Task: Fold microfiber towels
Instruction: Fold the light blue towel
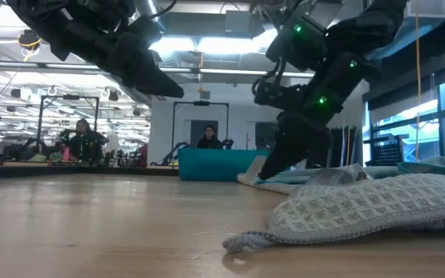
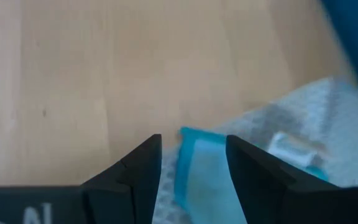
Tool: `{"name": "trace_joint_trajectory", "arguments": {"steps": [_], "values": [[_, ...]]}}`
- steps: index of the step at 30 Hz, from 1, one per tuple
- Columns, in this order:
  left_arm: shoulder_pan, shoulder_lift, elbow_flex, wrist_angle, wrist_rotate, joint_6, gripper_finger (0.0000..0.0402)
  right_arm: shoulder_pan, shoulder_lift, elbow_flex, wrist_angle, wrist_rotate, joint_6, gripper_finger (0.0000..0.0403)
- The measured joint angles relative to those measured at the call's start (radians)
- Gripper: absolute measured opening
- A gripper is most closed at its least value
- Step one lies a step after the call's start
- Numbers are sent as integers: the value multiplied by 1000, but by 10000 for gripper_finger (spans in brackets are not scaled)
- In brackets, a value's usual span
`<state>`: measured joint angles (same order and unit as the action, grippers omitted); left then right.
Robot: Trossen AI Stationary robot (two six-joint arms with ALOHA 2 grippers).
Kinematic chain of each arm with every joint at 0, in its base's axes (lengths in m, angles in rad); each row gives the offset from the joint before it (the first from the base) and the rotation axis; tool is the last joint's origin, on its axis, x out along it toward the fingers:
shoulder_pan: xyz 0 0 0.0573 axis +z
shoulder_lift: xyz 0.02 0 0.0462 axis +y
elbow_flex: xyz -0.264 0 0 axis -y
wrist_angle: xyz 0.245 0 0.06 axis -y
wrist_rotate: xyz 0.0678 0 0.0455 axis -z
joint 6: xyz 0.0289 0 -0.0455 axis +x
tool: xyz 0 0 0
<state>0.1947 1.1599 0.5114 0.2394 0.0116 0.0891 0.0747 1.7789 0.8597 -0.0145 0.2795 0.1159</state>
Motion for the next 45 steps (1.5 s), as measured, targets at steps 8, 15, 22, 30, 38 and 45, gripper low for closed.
{"name": "trace_joint_trajectory", "arguments": {"steps": [8, 15, 22, 30, 38, 45], "values": [[0, 0, 0, 0, -2, -1, 115, 0, 12, -1, -25, 72, 22, 182], [0, 0, 0, 0, -3, -1, 115, 0, 12, -1, -56, 149, 10, 182], [0, 0, 0, 0, -3, 0, 114, 24, 12, -1, -60, 236, -19, 182], [0, 0, 0, 0, -3, -1, 114, 41, 12, -1, -59, 259, -42, 154], [0, 0, 0, 0, -3, -1, 114, 40, 12, -1, -66, 189, -19, 61], [0, 0, 0, 0, -3, -2, 114, 33, 12, -1, -75, 144, -12, 47]]}}
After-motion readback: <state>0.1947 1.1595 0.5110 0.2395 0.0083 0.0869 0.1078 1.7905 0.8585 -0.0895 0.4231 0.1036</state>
